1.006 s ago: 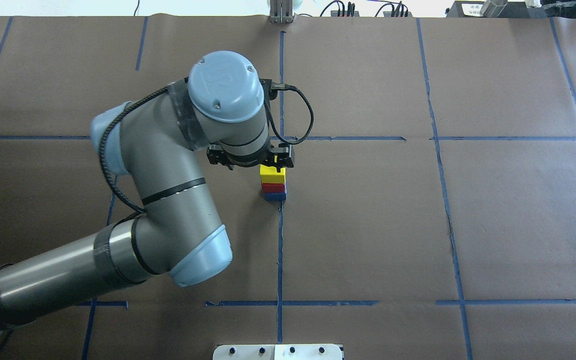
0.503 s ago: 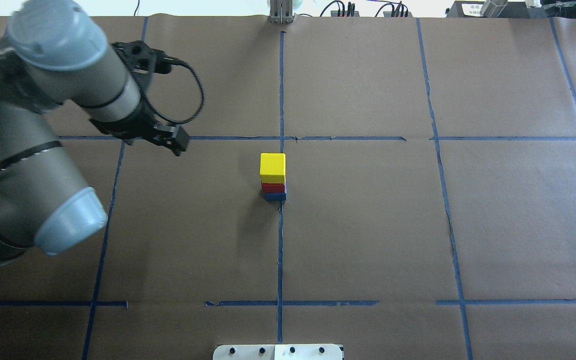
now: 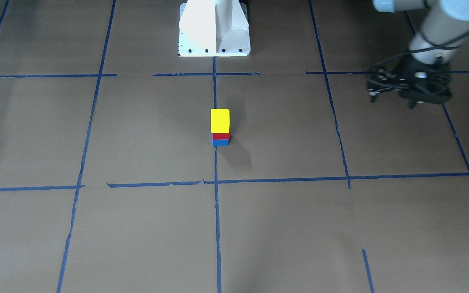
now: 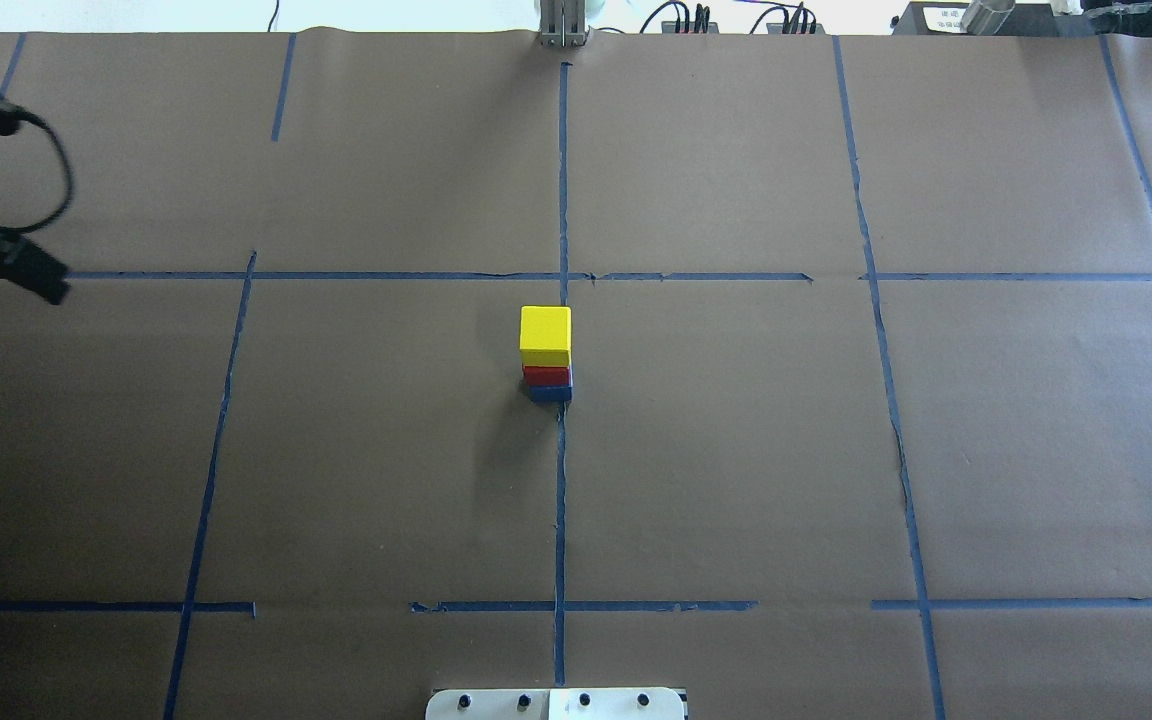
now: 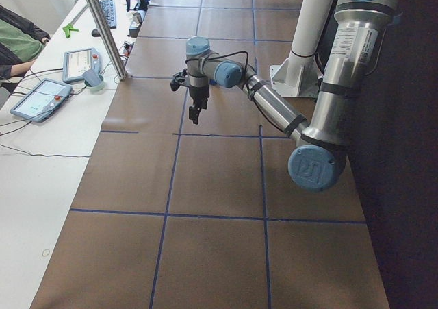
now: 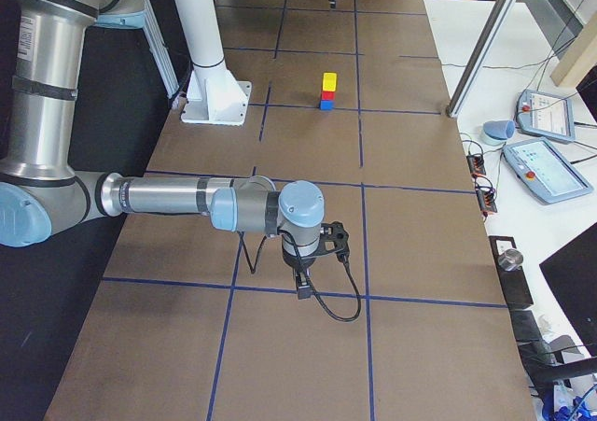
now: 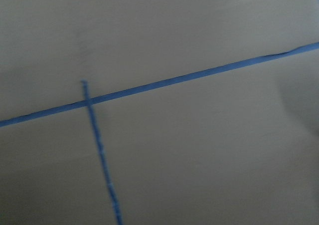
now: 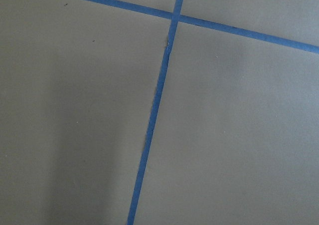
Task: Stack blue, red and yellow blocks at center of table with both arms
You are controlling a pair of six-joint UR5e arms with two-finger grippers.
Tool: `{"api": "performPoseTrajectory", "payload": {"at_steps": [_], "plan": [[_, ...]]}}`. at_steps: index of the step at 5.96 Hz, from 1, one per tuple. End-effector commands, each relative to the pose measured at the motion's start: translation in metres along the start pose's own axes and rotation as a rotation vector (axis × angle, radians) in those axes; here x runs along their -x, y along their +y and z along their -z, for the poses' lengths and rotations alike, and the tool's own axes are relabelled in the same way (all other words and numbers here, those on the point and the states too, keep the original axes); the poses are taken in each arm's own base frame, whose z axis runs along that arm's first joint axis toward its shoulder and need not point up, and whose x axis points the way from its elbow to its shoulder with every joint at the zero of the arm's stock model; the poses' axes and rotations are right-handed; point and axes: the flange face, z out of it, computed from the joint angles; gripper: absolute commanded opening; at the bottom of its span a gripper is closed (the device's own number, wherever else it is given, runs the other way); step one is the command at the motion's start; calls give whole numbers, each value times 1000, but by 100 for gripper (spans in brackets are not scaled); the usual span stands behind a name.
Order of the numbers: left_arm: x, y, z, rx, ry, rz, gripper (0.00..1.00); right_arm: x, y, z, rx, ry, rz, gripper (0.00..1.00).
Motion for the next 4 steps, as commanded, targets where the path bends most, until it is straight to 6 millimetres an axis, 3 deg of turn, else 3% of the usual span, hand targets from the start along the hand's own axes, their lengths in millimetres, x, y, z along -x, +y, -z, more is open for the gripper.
{"api": "performPoseTrajectory", "payload": {"at_steps": [1,2,3,4], "plan": [[155,74,-14,70,17,113,100,-5,-3,-7,5,-11,-4,100],[207,112,-34,108,47,89,100,-5,-3,-7,-1,-9,2,100],[223,119,-29,93,57,125,100,-6,-3,-8,0,-9,1,100],[225,121,-31,98,55,133,100,-6,-3,-8,0,-9,1,100]]}}
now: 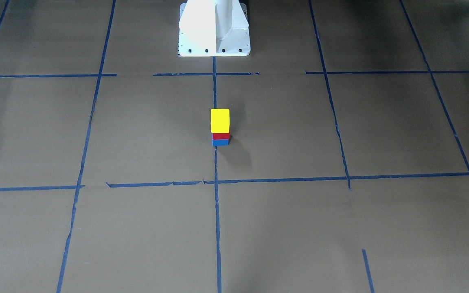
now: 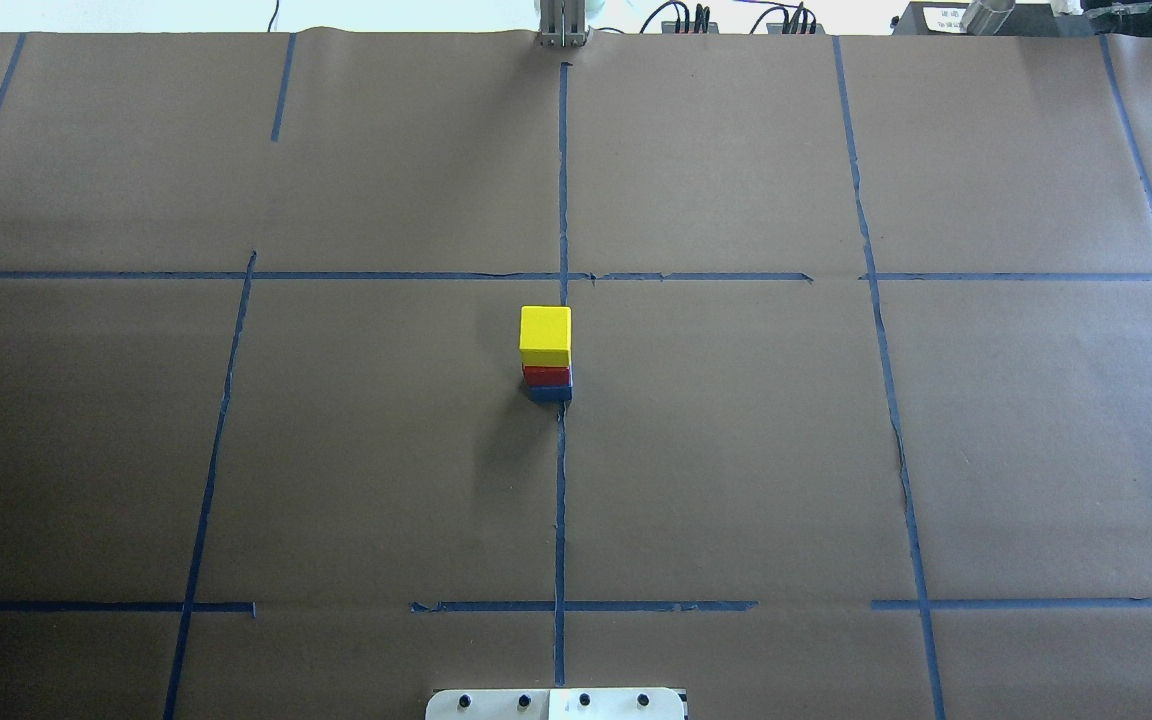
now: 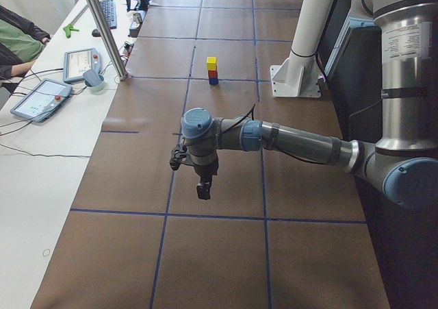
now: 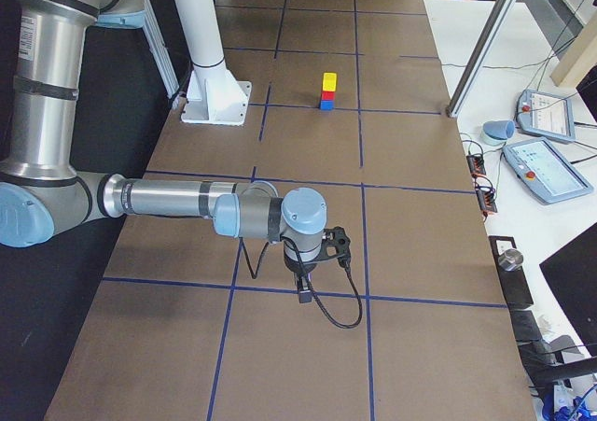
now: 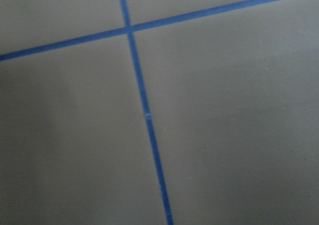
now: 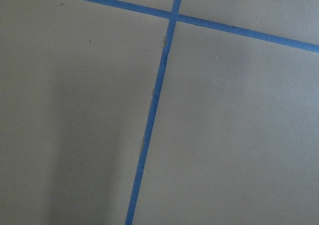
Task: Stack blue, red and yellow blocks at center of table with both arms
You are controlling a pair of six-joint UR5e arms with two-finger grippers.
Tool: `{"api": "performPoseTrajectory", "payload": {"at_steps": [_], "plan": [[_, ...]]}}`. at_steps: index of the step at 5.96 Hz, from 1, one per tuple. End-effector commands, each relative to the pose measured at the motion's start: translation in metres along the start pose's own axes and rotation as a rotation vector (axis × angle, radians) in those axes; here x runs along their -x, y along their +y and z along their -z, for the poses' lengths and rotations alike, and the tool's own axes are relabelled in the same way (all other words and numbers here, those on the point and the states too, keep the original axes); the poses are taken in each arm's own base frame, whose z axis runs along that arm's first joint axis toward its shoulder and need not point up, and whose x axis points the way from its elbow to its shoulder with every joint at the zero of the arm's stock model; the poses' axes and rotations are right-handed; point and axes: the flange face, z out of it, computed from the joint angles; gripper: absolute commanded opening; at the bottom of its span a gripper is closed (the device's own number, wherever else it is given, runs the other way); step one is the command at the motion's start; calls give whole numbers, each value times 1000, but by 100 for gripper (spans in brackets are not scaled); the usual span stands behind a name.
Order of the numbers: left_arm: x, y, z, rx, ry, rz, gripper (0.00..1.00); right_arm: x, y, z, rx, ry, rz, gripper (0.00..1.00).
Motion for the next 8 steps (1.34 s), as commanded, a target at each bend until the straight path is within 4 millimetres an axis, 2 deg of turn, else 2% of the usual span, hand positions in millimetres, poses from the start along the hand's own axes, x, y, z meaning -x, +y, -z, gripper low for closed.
{"api": "performPoseTrajectory", "payload": {"at_steps": [1,2,3,8], "plan": [[16,6,-10,19,8,17,100,0,0,0,0,0,0,100],[33,9,-30,60,15,62,100,0,0,0,-1,0,1,100],[39,9,-35,76,7,76,100,1,0,0,-3,-1,2,100],[36,9,-36,80,9,70,100,1,0,-1,-1,-3,2,100]]}}
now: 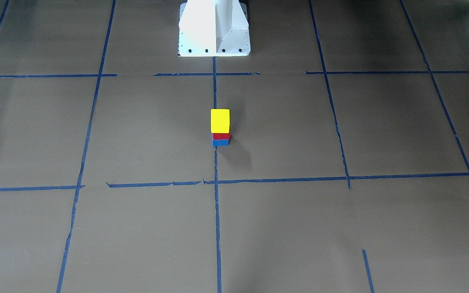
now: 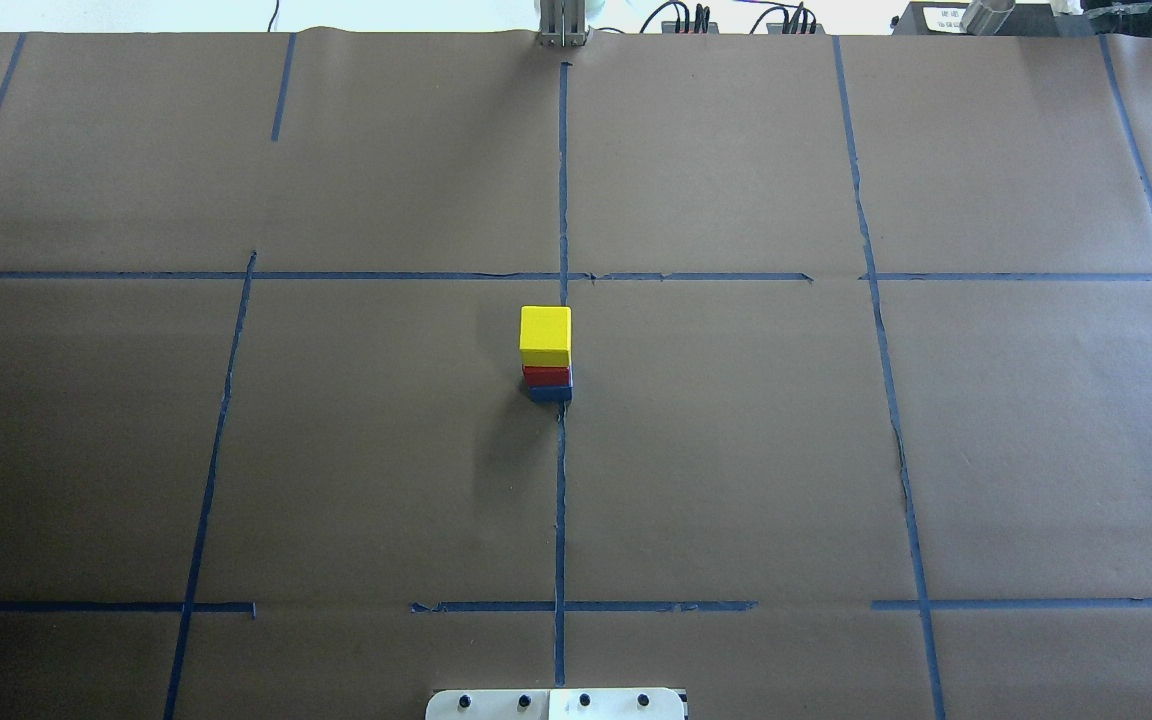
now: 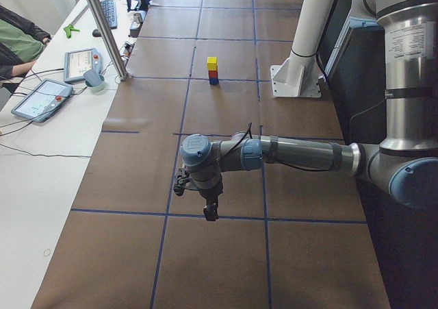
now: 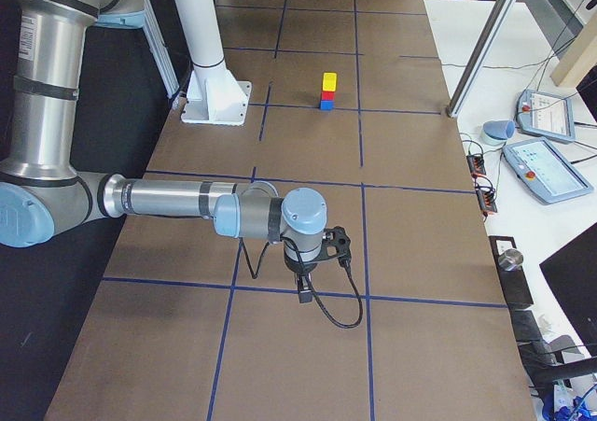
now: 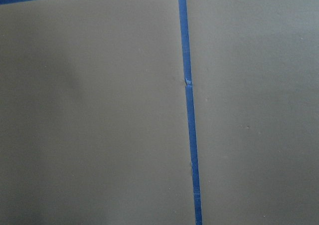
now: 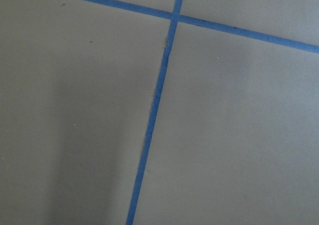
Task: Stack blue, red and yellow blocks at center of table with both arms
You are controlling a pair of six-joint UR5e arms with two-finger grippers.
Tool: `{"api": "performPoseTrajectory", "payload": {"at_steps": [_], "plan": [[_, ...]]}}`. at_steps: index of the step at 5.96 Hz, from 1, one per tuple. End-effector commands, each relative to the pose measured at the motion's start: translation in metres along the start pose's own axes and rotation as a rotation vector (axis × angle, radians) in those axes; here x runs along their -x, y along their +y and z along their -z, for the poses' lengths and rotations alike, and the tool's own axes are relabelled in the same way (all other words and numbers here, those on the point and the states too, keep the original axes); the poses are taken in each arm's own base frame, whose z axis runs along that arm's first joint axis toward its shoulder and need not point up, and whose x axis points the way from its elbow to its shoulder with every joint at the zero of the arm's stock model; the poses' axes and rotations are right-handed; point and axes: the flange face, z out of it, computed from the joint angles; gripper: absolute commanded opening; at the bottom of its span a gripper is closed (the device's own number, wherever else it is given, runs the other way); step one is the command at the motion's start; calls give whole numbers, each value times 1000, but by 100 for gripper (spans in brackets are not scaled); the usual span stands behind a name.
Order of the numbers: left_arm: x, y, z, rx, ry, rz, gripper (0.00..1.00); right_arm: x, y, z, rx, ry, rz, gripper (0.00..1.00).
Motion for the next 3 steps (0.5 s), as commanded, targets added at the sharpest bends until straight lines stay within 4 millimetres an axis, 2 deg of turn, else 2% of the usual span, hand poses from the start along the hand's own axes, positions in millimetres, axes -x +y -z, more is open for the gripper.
{"api": "performPoseTrajectory", "payload": {"at_steps": [1,3], "plan": [[0,0,0,2,0,0,100,0,0,0,0,1,0,100],[2,0,-3,7,1,5,100,0,0,0,0,0,0,100]]}}
